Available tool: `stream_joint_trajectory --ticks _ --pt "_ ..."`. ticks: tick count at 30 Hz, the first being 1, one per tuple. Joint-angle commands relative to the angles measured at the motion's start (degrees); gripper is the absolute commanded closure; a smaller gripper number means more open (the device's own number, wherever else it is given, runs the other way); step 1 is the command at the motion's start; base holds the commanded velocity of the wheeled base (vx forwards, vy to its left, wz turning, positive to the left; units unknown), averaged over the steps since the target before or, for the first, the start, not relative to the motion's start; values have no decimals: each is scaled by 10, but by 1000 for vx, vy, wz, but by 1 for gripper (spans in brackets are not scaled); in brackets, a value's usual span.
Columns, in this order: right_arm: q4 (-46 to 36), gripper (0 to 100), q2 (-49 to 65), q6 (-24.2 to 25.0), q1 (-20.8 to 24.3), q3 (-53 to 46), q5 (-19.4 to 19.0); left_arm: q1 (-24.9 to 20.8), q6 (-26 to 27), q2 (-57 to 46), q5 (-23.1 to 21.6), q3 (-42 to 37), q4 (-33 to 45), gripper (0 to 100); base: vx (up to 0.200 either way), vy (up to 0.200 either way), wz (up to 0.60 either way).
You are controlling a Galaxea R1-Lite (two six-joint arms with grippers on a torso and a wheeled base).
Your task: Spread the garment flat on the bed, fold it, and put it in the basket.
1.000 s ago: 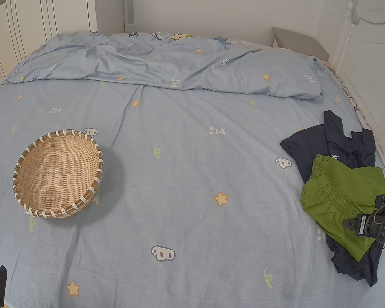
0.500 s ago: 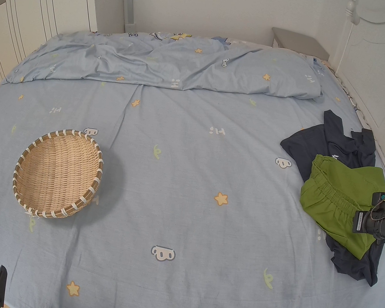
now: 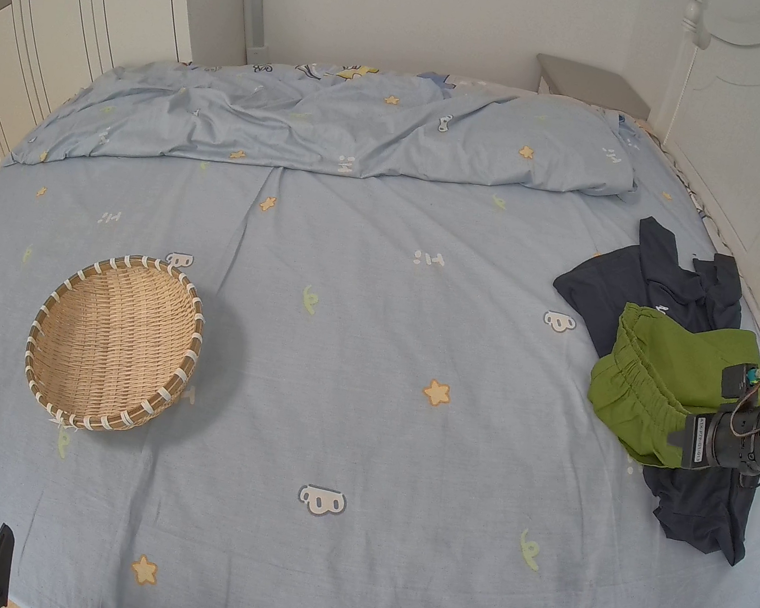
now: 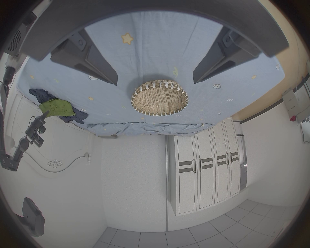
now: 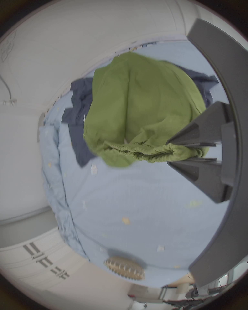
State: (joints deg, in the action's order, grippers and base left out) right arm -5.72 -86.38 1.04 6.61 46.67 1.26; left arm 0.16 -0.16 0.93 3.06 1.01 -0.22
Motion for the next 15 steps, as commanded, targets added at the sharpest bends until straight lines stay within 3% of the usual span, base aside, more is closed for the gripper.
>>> stream_joint_trajectory --ticks 1,6,9,15 --pt "-69 100 75 94 168 64 -11 0 0 -8 0 -10 0 0 0 0 0" --pt "-73 100 69 122 271 106 -9 0 0 -8 0 -10 0 0 0 0 0" --pt "-76 100 30 143 358 155 -4 0 0 -8 0 -10 0 0 0 0 0" --pt "-61 100 -75 151 457 236 2 0 0 -8 0 -10 0 0 0 0 0"
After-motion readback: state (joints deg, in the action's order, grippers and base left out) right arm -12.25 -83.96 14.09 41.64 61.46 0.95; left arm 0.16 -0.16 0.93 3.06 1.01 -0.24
